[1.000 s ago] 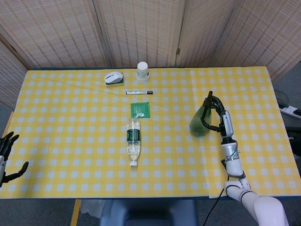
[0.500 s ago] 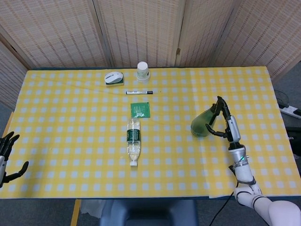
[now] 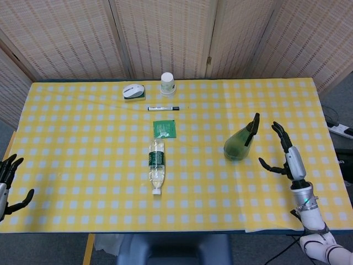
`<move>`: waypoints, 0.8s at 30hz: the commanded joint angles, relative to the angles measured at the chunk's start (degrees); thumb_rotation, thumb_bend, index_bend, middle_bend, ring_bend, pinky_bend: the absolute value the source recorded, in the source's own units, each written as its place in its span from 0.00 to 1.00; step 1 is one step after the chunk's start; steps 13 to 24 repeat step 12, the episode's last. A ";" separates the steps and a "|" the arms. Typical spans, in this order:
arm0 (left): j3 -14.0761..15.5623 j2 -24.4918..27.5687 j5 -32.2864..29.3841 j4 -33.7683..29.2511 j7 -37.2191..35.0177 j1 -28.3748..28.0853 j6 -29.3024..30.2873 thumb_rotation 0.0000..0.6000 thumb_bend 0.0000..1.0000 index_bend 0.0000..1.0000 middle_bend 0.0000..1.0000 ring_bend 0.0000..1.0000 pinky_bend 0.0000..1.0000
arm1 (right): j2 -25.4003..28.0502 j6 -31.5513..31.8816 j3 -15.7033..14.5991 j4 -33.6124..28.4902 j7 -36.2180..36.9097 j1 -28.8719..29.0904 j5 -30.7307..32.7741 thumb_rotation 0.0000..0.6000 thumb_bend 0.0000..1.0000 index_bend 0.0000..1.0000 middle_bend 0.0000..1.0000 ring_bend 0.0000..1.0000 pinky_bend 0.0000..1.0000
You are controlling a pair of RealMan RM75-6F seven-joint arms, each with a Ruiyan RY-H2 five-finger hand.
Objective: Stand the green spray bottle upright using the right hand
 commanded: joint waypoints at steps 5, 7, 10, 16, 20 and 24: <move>-0.46 -2.49 0.88 0.02 6.72 0.36 2.59 0.89 0.42 0.00 0.00 0.00 0.00 | 20.61 3.50 -5.22 -36.58 -64.13 -13.22 6.98 1.00 0.33 0.00 0.04 0.01 0.00; -0.40 -2.84 1.18 -0.10 7.99 0.35 2.83 0.89 0.43 0.00 0.00 0.00 0.00 | 22.07 4.99 -5.32 -41.47 -69.27 -14.34 7.29 1.00 0.32 0.00 0.04 0.02 0.00; -0.11 -2.96 1.61 -0.43 8.68 0.38 2.82 0.89 0.43 0.00 0.00 0.00 0.00 | 22.82 5.66 -5.71 -44.11 -71.20 -15.08 6.22 1.00 0.32 0.00 0.04 0.02 0.00; 0.15 -2.87 1.68 -0.82 9.00 0.38 2.50 0.90 0.43 0.00 0.00 0.00 0.00 | 23.11 4.68 -5.64 -44.52 -71.24 -15.06 6.39 1.00 0.32 0.00 0.04 0.03 0.00; 0.15 -2.87 1.68 -0.82 9.00 0.38 2.50 0.90 0.43 0.00 0.00 0.00 0.00 | 23.11 4.68 -5.64 -44.52 -71.24 -15.06 6.39 1.00 0.32 0.00 0.04 0.03 0.00; 0.15 -2.87 1.68 -0.82 9.00 0.38 2.50 0.90 0.43 0.00 0.00 0.00 0.00 | 23.11 4.68 -5.64 -44.52 -71.24 -15.06 6.39 1.00 0.32 0.00 0.04 0.03 0.00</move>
